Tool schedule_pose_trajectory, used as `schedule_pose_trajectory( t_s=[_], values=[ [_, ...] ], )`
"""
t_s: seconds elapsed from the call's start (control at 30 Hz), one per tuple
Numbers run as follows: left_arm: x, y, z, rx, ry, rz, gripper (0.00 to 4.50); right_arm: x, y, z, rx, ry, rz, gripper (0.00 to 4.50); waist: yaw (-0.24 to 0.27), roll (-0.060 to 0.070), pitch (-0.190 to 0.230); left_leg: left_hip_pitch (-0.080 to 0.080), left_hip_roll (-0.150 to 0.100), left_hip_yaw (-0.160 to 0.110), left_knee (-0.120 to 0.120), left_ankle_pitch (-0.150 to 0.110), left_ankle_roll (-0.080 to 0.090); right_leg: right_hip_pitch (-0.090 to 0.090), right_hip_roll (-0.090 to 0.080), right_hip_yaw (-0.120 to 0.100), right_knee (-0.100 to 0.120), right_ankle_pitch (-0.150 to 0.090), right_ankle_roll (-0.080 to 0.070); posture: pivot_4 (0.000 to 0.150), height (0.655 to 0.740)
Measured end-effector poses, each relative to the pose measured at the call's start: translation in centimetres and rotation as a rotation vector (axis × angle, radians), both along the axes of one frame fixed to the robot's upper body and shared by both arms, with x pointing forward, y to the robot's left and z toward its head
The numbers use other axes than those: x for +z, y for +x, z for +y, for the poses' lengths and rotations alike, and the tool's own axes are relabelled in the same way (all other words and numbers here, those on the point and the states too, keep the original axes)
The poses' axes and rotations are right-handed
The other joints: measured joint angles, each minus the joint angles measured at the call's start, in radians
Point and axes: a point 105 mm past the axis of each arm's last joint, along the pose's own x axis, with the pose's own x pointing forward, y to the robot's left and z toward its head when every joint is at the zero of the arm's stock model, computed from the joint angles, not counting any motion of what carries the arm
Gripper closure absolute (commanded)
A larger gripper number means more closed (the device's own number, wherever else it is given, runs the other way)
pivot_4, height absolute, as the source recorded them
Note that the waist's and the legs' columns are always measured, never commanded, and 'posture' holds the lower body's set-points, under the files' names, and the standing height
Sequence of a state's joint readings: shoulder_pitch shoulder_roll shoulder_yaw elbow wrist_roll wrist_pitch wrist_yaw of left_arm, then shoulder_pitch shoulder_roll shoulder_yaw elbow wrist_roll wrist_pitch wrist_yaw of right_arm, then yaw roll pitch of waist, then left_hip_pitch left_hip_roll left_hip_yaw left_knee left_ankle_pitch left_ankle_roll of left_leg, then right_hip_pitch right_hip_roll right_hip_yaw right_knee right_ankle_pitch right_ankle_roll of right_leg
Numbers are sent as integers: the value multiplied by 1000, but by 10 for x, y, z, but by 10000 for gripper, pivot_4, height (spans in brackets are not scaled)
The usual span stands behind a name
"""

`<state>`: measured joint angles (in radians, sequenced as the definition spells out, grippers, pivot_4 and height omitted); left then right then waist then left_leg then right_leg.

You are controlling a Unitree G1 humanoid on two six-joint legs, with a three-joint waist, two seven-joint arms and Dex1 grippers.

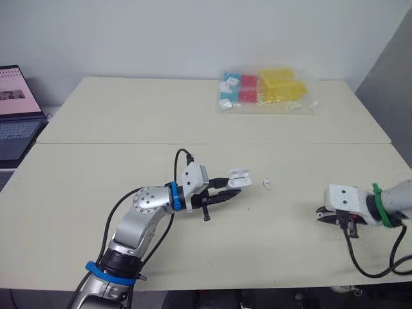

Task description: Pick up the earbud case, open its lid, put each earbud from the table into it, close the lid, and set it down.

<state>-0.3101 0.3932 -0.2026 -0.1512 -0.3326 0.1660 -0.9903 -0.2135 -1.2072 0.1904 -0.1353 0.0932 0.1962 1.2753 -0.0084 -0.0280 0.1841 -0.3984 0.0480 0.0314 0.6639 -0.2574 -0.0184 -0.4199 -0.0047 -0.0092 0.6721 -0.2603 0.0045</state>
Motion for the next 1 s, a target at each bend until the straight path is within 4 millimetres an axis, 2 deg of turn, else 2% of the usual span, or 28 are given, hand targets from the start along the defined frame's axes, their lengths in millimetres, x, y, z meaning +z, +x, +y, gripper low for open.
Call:
schedule_pose_trajectory(
  t_s=[0.13, 0.37, 0.5, 0.67, 0.9, 1.0],
  values=[
    [0, 0, 1, 10, 1, 0, 37069, -7, -1, -2, 57, -36, 96, 40972, 5, 2, 1, -1, 0, 0, 0, 0, 0, -1, 0, 0, 1, -1, -1, 1500, 7364],
    [-1, -2, 2, 19, 1, 1, 37069, -9, -3, -5, 55, -60, 136, 40972, 7, 2, 1, 0, -1, -1, 1, 0, 0, 0, -3, 1, 1, 0, 0, 1500, 7364],
    [0, -3, 1, 16, 1, -2, 37069, -8, -1, -1, 27, -45, 147, 26688, 6, 2, 0, 2, -1, -1, 2, 0, 0, 1, -2, 1, 3, 0, 0, 1500, 7364],
    [-1, -4, 0, 13, 3, 6, 37069, -8, 4, 1, 41, -53, 109, 10953, 3, 2, 0, 6, -1, 0, 2, 0, -1, 2, -2, 1, 6, 0, 0, 1500, 7364],
    [-7, -6, 1, 33, 3, 37, 37069, 7, 3, 14, -2, 12, 99, 10851, 5, 2, 0, 6, -1, 0, 1, 0, -1, 1, -2, 2, 7, 0, 0, 1500, 7364],
    [-8, -8, 1, 36, 2, 44, 37069, 21, 2, 11, -63, -48, 60, 10851, 6, 3, 0, 4, 0, 0, 1, 0, -1, 0, -2, 2, 6, 0, 0, 1500, 7364]
  ],
)
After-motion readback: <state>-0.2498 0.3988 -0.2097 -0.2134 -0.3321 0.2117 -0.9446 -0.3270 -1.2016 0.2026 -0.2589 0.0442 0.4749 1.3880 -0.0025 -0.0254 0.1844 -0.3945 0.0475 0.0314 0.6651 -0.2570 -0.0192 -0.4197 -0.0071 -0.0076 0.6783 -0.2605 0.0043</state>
